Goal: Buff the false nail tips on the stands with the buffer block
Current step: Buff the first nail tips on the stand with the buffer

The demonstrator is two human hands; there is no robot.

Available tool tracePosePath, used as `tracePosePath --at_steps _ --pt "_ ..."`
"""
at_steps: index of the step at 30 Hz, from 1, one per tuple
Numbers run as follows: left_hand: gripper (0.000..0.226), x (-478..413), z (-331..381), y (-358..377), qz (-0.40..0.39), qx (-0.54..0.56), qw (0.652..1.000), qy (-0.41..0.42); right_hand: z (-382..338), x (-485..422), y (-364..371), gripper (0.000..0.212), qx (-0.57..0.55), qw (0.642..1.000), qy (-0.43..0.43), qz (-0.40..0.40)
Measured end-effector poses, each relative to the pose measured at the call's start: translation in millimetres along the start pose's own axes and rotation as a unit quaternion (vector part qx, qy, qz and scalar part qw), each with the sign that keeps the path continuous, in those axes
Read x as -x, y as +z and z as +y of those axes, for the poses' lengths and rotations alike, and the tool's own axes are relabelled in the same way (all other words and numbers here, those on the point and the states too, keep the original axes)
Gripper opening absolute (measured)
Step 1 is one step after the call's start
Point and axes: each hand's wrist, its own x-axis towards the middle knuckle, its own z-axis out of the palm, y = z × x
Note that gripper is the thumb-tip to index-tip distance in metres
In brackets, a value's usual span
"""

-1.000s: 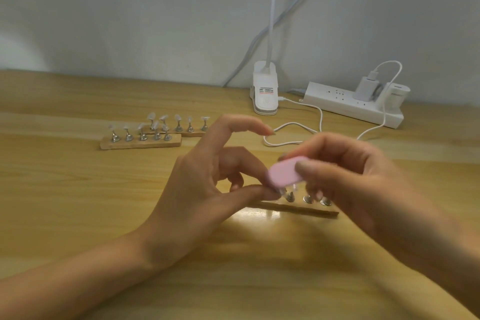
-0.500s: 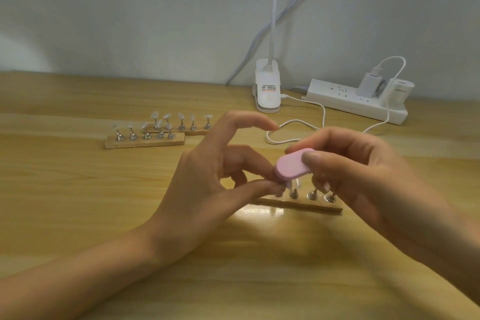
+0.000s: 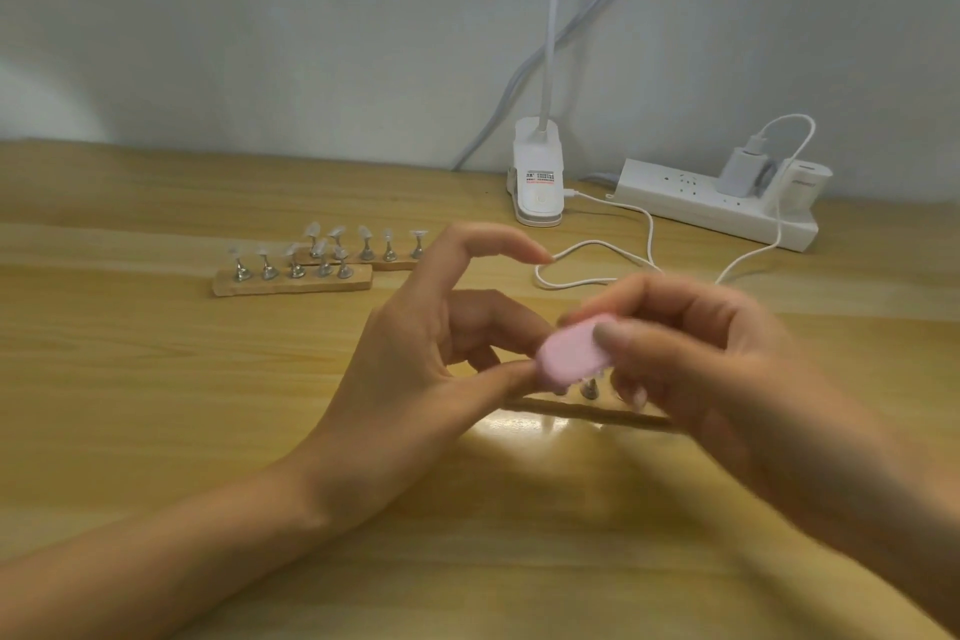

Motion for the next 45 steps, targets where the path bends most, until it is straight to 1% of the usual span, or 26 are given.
tracePosePath --at_steps 2,5,9,12,15,16,19,20,22,23,26,27,29,30,33,34,37,40,41,44,45 --pt "0.05 0 1 0 -0.003 -0.009 1.0 0.003 0 1 3 0.013 0.024 0.999 -0.004 -0.033" --pt "0.053 -1 1 0 -0.003 -0.012 1.0 0.008 1 -1 -1 0.014 0.006 1.0 -0.002 0.004" --pt "0.05 1 1 1 -0.009 -0.01 1.0 0.005 0 0 0 0.01 0.022 0.999 0.003 -0.033" --pt "0.053 0 1 0 -0.004 -0.003 1.0 0.005 -2 -2 -5 0.011 0.003 1.0 0.003 0.007" --pt "0.05 1 1 0 -0.007 -0.012 1.0 0.007 -3 0 0 0.008 0.023 0.999 0.006 -0.042" --pt "0.049 1 1 1 -0.009 -0.015 1.0 0.008 -2 0 0 0.009 0.029 0.999 0.009 -0.042" --pt "0.051 -1 0 0 -0.001 -0.013 1.0 0.01 -2 -4 -7 0.012 0.009 1.0 0.011 0.011" --pt "0.05 -1 0 1 -0.001 -0.011 1.0 0.008 -3 -3 -7 0.012 0.012 1.0 0.009 0.003" --pt "0.047 0 0 2 -0.006 -0.008 1.0 0.003 -2 0 -2 0.016 0.024 0.999 0.012 -0.039" --pt "0.047 0 0 2 -0.007 -0.003 1.0 0.001 -1 1 -1 0.017 0.03 0.999 0.013 -0.043" --pt "0.05 -1 -2 1 0.004 0.016 1.0 -0.009 -1 -3 -8 0.013 0.019 1.0 0.013 0.005" --pt "0.05 -1 -2 1 0.003 0.02 1.0 -0.014 -1 -2 -7 0.013 0.01 1.0 0.011 -0.004" --pt "0.049 -1 -1 1 -0.005 0.016 1.0 -0.015 -2 0 -2 0.016 0.013 0.999 0.008 -0.048" --pt "0.05 -1 0 1 -0.009 0.014 1.0 -0.014 -2 0 -2 0.016 0.019 0.998 0.006 -0.052" --pt "0.051 -2 0 1 -0.005 0.019 1.0 -0.014 -3 -4 -10 0.013 0.003 1.0 0.003 0.001" --pt "0.051 -2 0 1 -0.004 0.02 1.0 -0.016 -4 -4 -10 0.015 0.005 1.0 0.004 -0.001" --pt "0.048 0 0 3 -0.008 0.019 1.0 -0.016 -3 0 -3 0.018 0.028 0.998 0.004 -0.054" --pt "0.049 -1 -1 2 -0.001 0.012 1.0 -0.012 -4 -4 -11 0.015 0.013 1.0 0.008 -0.003" --pt "0.049 -1 0 2 0.003 0.005 1.0 -0.012 -5 -4 -11 0.014 0.008 1.0 0.012 -0.002" --pt "0.047 0 0 3 0.004 -0.003 1.0 -0.005 -5 0 -4 0.018 0.035 0.998 0.012 -0.056" --pt "0.047 0 0 3 0.005 -0.007 1.0 0.0 -5 -1 -5 0.019 0.038 0.998 0.009 -0.049"
